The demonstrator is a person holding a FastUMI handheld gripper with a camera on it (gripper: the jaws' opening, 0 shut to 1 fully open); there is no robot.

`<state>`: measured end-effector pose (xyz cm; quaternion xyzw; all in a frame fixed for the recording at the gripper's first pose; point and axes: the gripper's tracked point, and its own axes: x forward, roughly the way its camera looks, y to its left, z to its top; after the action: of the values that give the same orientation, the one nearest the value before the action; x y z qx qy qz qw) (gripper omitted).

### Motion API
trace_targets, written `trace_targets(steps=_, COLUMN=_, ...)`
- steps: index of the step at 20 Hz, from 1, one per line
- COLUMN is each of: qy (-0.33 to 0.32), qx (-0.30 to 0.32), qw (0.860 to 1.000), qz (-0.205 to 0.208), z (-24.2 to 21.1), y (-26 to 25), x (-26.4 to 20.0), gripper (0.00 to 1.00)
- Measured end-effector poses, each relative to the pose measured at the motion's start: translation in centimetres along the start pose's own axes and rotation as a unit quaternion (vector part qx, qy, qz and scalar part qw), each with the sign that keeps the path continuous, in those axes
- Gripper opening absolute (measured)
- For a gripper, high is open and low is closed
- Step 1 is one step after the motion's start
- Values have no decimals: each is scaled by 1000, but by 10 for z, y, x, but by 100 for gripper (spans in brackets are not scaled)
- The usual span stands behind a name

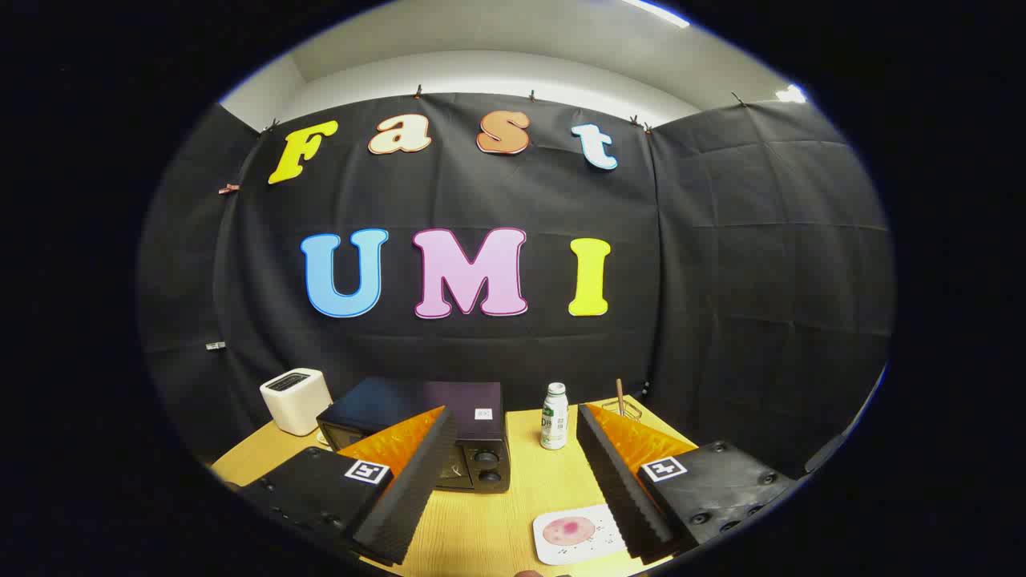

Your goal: Open the toaster oven, put the food inside, and close the toaster oven door.

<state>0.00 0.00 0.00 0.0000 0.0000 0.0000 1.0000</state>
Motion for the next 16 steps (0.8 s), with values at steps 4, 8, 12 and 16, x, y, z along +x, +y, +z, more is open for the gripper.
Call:
trace_targets(steps=4, qy=2, qx=-3, qw=1000, qz=1, z=-1, y=2, x=0, gripper=98)
trace_targets(steps=8, qy=5, qx=-1, qw=1000, qz=-1, z=-4, y=1, x=0, gripper=98)
trace_targets(steps=12, qy=14, qx=0, qw=1000, qz=-1, z=-11, y=2, x=-1, gripper=98)
trace_targets(steps=16, qy=25, qx=-5, qw=1000, qz=7, z=-21, y=11, x=-2, gripper=98)
